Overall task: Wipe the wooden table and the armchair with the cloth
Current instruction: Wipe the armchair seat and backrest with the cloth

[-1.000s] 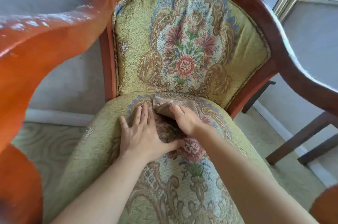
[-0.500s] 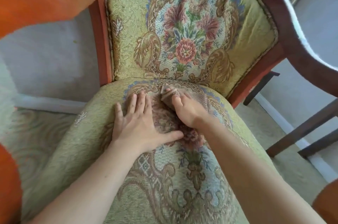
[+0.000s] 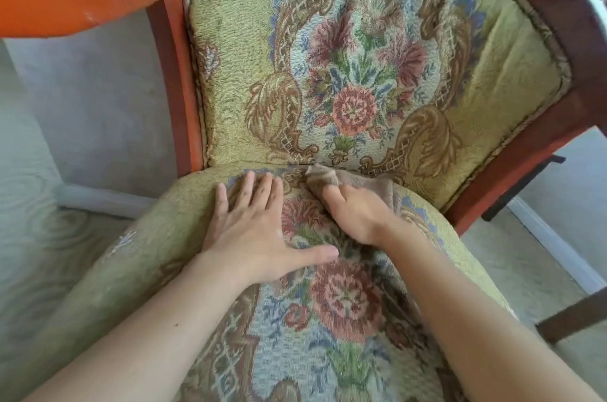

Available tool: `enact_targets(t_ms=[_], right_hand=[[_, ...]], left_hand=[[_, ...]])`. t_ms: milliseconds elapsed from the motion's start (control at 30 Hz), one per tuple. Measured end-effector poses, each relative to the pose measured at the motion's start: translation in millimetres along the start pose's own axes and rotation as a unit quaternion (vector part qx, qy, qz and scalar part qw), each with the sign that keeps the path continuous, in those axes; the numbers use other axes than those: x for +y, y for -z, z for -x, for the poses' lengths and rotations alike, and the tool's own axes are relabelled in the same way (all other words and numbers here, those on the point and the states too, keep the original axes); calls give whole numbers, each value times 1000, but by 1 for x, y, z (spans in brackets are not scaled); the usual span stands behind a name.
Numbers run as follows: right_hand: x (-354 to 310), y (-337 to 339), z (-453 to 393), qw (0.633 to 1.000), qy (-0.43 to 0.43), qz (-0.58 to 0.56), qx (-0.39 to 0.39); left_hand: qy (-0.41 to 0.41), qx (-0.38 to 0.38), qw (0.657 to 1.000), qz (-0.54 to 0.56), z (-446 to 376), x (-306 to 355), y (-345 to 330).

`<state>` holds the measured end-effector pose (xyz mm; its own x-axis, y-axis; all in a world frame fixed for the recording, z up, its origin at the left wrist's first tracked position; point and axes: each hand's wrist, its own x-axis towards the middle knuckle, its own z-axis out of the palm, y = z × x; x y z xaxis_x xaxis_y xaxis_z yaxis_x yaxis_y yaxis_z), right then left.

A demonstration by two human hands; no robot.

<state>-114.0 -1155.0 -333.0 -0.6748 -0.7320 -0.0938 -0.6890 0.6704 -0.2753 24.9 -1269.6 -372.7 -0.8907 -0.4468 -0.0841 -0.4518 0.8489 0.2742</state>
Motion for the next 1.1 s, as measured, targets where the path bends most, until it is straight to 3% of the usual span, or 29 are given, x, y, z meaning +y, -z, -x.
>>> enact_targets(t_ms=[267,433,533,700,900,1100], right_hand=[[28,-1,108,996,79,-31,16],[40,-9,148,998,-17,0,59],[42,-11,129,992,-98,-12,81],[65,2,60,981,-156,-17,111],[89,21,0,964,-217,-102,114],[54,9,32,982,-134,-92,92]], left_hand=[[-36,7,999,-36,-42,-3,6],[-41,26,998,-35,-47,-2,6],[-44,42,997,-38,-46,-3,4],[-46,59,997,-38,-44,-3,2],[-45,66,996,-48,-47,-4,-1],[-46,71,994,-66,-50,-5,-4]])
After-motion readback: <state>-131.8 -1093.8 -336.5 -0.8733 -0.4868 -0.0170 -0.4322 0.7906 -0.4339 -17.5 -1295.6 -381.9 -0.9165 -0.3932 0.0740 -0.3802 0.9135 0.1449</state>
